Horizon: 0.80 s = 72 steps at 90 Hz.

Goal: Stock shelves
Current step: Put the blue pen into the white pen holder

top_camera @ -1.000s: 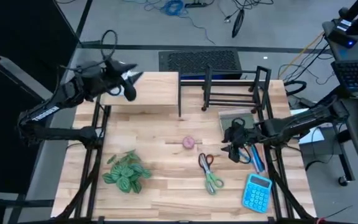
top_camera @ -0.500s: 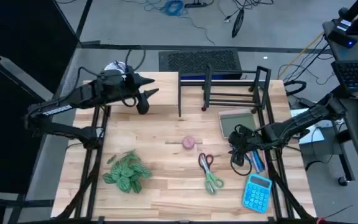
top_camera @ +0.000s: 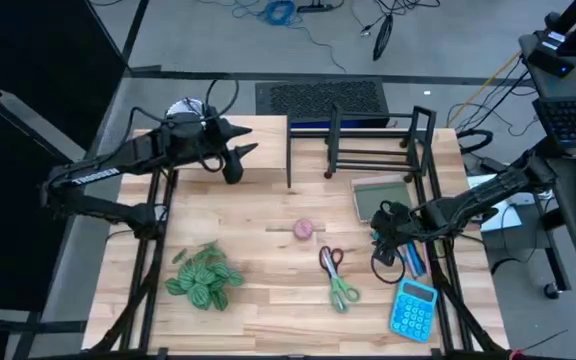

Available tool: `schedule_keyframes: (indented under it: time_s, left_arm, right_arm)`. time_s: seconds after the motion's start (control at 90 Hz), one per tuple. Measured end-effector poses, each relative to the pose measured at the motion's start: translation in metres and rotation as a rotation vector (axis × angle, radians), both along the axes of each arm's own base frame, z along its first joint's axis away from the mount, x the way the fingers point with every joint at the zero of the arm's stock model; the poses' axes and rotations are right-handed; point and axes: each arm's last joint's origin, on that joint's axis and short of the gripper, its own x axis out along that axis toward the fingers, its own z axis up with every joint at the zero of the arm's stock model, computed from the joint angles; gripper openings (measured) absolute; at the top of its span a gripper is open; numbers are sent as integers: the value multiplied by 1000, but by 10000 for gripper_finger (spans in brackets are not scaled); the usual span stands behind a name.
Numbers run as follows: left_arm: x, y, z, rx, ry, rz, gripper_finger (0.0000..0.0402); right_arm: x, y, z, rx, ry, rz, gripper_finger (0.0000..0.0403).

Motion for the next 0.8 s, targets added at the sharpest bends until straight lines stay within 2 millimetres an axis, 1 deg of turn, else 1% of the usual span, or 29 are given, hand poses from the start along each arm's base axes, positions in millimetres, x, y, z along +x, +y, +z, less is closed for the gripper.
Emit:
schedule_keyframes:
  time_s: [0.144, 0.444, 0.667, 0.8]
  left_arm:
    - [0, 0, 0, 0, 1, 0, 178]
    - [1, 1, -1, 0, 7, 1, 178]
    - [4, 1, -3, -2, 15, 0, 178]
    - [5, 2, -4, -3, 20, 0, 178]
  right_arm:
    - [-4, -1, -1, -28, 18, -72, 169]
    - [-9, 2, -3, -14, 41, -115, 169]
    - [-19, 2, -21, -15, 89, -136, 169]
    - [-19, 4, -27, 8, 63, -137, 169]
